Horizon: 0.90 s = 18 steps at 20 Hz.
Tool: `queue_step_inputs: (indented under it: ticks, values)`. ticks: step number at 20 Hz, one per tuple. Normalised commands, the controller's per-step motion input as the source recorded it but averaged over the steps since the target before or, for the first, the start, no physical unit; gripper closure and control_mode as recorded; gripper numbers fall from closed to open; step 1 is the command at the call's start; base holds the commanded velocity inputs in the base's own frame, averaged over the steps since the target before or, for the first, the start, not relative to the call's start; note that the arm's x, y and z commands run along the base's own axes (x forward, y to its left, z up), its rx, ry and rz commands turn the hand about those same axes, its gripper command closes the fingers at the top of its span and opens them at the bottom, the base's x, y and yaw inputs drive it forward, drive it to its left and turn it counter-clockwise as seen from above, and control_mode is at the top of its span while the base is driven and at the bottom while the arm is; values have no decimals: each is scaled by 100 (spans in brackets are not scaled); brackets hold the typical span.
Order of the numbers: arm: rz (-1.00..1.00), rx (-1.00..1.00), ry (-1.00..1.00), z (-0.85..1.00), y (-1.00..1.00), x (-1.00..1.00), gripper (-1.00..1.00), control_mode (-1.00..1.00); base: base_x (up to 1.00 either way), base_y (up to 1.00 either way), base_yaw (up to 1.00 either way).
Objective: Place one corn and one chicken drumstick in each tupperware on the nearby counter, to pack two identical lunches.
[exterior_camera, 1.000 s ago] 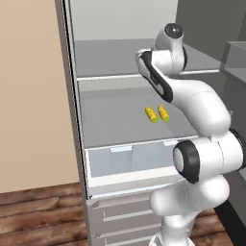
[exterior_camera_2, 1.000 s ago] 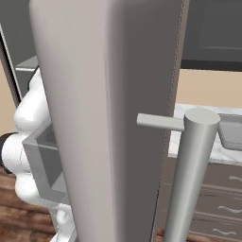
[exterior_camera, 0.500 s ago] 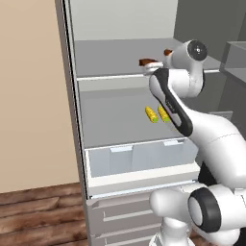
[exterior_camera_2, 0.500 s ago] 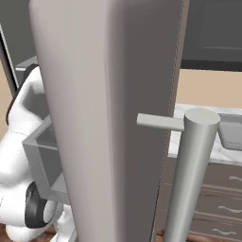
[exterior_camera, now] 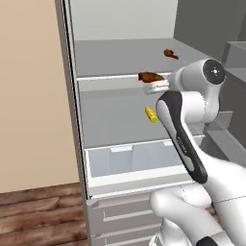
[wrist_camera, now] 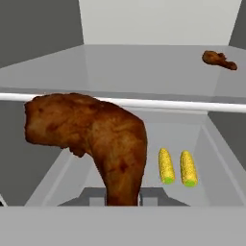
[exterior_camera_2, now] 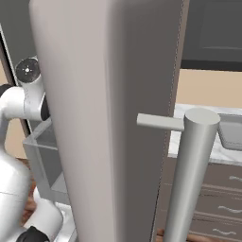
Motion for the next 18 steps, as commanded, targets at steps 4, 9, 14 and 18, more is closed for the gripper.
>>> queue_step_inputs:
  ticks: [4,9,14,18]
  values:
    - [1,-2,0,-1,10,-50,100,100,-50,6,0]
    - [0,0,0,0,0,0,100,100,-100,10,0]
    - [0,0,0,0,0,0,100,100,-100,8,0]
    - [0,0,0,0,0,0,100,100,-100,6,0]
